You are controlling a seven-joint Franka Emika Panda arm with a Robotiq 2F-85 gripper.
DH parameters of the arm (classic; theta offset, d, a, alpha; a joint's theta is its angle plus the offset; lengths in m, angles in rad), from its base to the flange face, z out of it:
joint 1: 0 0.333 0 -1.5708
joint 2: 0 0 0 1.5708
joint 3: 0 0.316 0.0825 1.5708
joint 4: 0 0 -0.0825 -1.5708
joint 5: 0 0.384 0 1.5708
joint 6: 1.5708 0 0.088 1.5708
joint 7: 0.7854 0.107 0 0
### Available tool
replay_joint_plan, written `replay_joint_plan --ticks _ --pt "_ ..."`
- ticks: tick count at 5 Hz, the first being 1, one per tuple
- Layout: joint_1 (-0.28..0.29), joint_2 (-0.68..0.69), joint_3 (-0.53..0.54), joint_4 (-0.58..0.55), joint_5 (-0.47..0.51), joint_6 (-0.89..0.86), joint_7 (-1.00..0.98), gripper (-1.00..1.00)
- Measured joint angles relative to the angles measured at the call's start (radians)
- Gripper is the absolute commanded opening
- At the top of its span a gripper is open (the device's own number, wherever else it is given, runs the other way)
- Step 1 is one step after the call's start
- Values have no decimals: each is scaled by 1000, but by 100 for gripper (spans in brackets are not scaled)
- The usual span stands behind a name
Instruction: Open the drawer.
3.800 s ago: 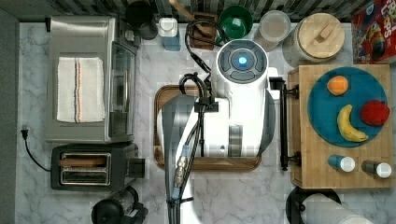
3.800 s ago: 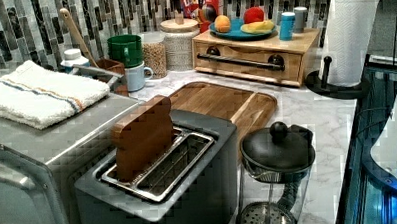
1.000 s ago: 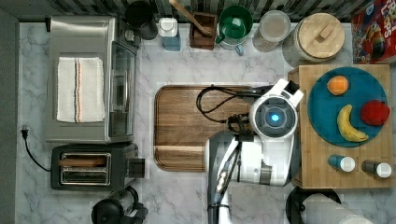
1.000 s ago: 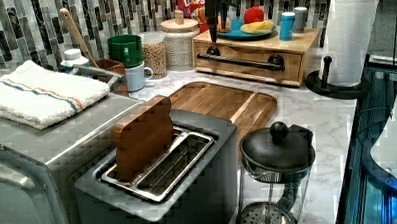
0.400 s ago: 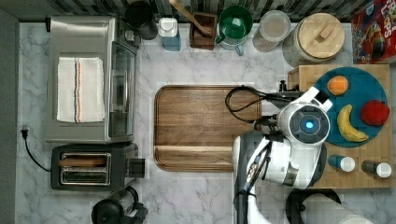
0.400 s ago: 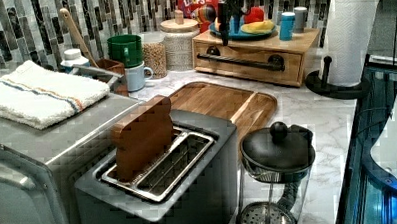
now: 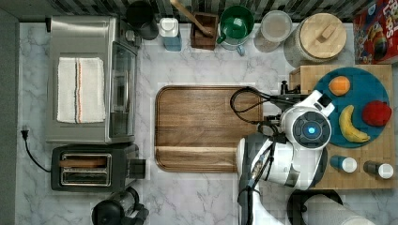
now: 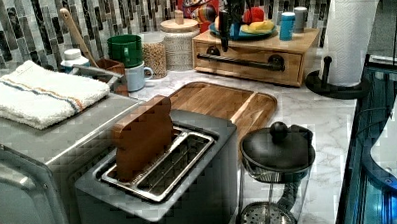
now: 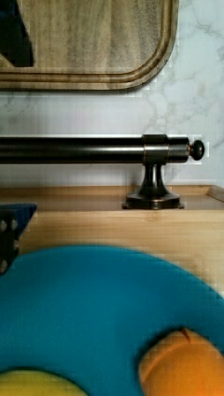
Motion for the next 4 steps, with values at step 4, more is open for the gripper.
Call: replay_joint_plan --ticks 4 --pt "3 80 -1 -45 -53 75 17 100"
